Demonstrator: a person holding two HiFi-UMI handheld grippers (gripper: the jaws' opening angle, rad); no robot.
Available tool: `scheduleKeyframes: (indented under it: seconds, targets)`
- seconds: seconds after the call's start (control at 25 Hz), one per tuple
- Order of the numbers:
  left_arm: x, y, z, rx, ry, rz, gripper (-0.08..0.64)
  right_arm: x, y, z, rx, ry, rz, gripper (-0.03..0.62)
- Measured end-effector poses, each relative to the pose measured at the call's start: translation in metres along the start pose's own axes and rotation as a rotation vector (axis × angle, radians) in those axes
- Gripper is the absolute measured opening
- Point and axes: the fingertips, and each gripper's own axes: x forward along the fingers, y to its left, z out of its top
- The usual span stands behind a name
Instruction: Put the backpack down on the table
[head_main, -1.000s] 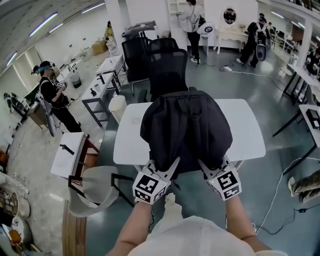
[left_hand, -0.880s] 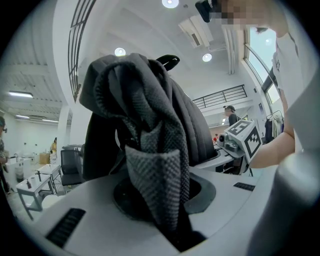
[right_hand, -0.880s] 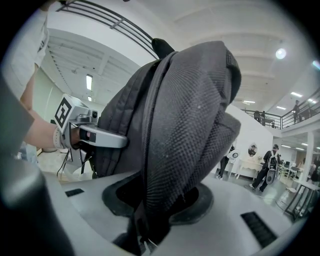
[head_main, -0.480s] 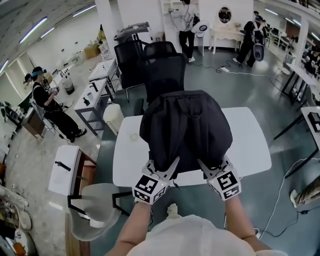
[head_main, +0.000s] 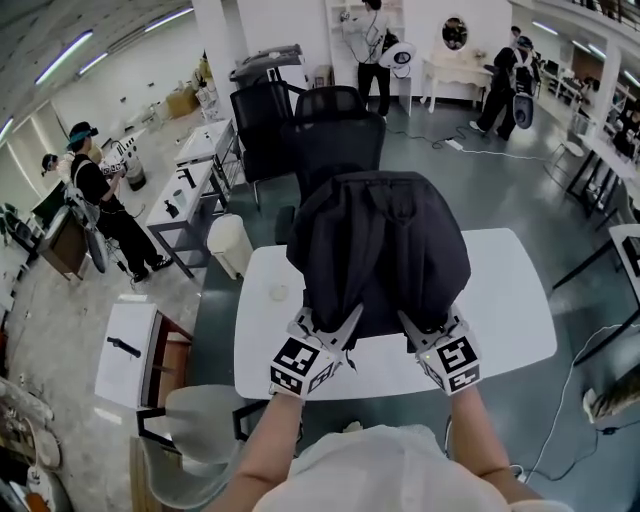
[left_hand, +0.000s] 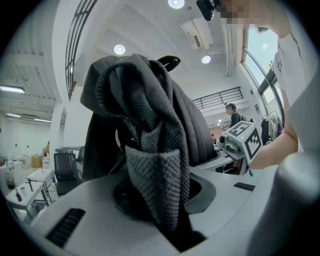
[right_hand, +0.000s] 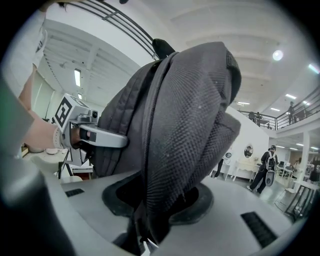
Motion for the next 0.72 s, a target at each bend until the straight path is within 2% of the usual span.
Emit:
scheduleKeyframes:
  seconds: [0.4, 0.72]
  targets:
    - [0.039, 0.043, -0.015, -0.035, 0.018, -0.006, 0.095, 0.049, -0.03, -0.012, 0.018, 0.045, 0.007, 0.15]
    - [0.084, 0.077, -0.051, -0.091, 0.063, 0.017, 0.095, 0.098, -0.059, -0.046, 0.046, 0.091, 0.07, 0.15]
